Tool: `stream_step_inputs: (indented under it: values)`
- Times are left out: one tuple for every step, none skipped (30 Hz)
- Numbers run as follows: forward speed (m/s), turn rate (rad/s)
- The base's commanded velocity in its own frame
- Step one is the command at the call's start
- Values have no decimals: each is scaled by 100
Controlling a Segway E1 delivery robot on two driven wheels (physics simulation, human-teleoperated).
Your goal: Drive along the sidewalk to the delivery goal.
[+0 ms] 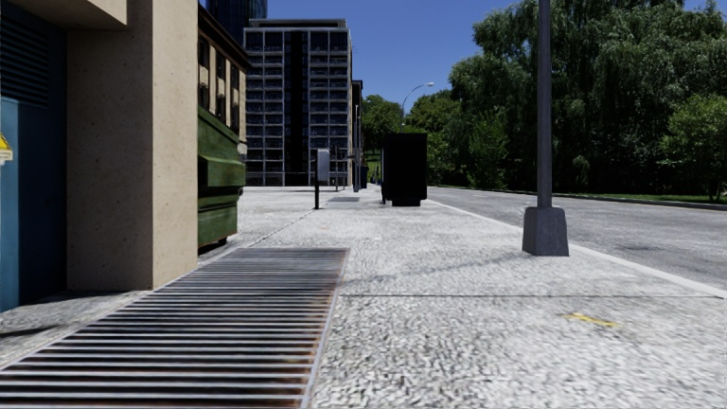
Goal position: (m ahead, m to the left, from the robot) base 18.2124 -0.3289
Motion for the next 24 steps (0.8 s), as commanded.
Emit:
stream_step_inputs:
  values:
    - [200, 0]
    - [200, 0]
    - [200, 0]
    - [200, 0]
    - [200, 0]
    - [200, 0]
    - [200, 0]
    - [200, 0]
    - [200, 0]
    - [200, 0]
    - [200, 0]
    - [200, 0]
    - [200, 0]
    - [200, 0]
    - [200, 0]
    - [200, 0]
    - [200, 0]
    - [200, 0]
    - [200, 0]
    - [200, 0]
    - [200, 0]
    - [200, 0]
    - [200, 0]
    - [200, 0]
